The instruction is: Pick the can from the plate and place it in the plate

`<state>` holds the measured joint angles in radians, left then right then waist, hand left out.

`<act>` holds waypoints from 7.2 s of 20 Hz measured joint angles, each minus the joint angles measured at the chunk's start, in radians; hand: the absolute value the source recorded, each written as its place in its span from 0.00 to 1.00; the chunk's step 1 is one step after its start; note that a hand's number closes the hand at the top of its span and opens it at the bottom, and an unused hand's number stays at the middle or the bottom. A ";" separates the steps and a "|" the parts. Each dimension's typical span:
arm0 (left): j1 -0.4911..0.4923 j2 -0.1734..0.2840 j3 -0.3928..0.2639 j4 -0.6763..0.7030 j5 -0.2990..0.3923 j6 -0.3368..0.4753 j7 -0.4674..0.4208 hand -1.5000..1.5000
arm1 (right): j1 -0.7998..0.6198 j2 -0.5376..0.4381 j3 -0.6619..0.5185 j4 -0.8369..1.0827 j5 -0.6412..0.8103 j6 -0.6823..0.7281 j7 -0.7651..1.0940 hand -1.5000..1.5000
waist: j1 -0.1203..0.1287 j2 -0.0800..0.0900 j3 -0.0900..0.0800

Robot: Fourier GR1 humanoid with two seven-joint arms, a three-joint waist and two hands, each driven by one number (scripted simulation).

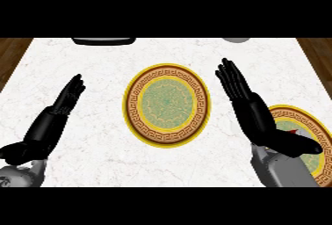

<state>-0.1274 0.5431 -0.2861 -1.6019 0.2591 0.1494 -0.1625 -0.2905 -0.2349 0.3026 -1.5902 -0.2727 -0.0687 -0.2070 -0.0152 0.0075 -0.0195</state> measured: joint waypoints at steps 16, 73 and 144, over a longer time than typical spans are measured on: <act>-0.089 -0.081 0.036 0.149 -0.044 0.110 0.202 0.50 | 0.179 -0.143 -0.116 0.138 0.302 -0.315 0.102 0.00 | -0.004 -0.006 0.017; -0.128 -0.287 0.225 0.197 -0.268 -0.048 0.251 0.50 | 0.250 -0.310 -0.286 0.150 0.779 0.306 0.636 1.00 | 0.015 -0.007 0.019; -0.177 -0.368 0.286 0.197 -0.353 -0.138 0.268 0.50 | -0.516 0.234 0.246 0.812 0.865 -0.527 0.910 0.00 | 0.076 0.007 0.021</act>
<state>-0.3042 0.1755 -0.0004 -1.4054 -0.0940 0.0112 0.1057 -0.8060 -0.0006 0.5482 -0.7787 0.5921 -0.5957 0.7029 0.0604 0.0148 0.0010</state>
